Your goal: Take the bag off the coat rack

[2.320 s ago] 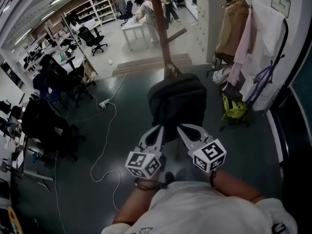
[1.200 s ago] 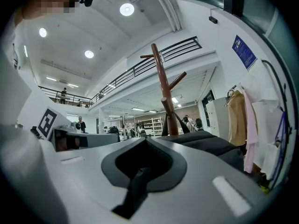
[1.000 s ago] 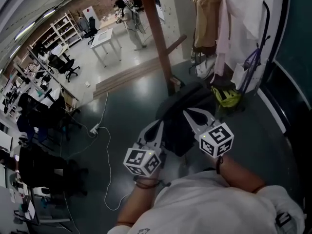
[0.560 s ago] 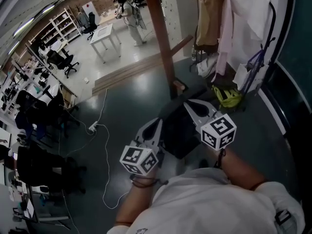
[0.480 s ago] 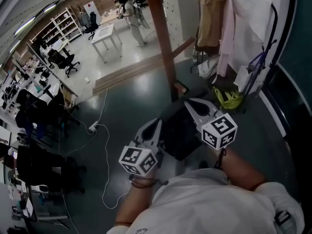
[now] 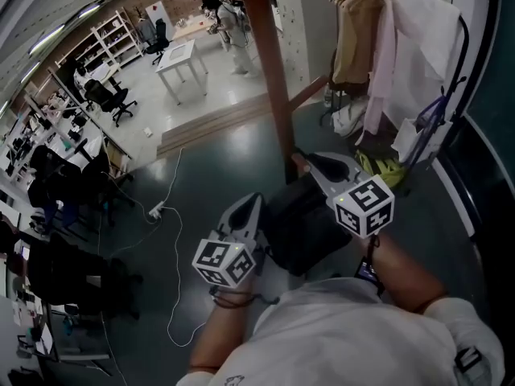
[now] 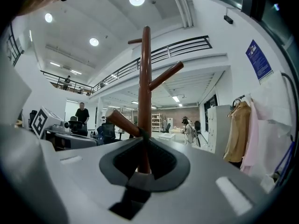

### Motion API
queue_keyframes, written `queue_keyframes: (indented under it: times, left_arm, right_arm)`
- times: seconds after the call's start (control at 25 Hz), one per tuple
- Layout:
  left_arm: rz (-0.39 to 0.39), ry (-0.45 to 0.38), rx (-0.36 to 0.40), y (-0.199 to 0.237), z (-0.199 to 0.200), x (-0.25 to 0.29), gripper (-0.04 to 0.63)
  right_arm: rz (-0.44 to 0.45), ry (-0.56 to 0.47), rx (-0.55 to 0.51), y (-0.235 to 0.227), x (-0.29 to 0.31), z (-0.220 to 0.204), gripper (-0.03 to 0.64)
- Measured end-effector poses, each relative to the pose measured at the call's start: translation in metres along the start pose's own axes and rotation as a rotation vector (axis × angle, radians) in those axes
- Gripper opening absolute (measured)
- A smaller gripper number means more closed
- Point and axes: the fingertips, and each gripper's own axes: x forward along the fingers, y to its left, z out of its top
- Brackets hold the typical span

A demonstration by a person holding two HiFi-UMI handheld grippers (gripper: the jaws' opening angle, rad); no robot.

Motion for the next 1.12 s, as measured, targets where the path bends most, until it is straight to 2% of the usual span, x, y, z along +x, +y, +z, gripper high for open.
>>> queue_keyframes:
  times: [0.44,0.68,0.8,1.12]
  left_arm:
    - [0.027,-0.011,0.000,0.010,0.000,0.027,0.000]
    - [0.031,-0.004,-0.006,0.011,-0.002,0.034,0.000]
    - [0.036,-0.001,-0.012,0.010,-0.004,0.034,0.000]
    - [0.049,-0.017,-0.016,0.009,-0.003,0.023,0.000]
  right_arm:
    - [0.095,0.069,-0.066,-0.006,0.026,-0.006,0.075]
    - [0.127,0.104,-0.119,-0.005,0.036,-0.010,0.072]
    - [0.123,0.113,-0.150,-0.006,0.038,-0.012,0.039]
    - [0.112,0.055,-0.057,-0.007,0.031,-0.006,0.021]
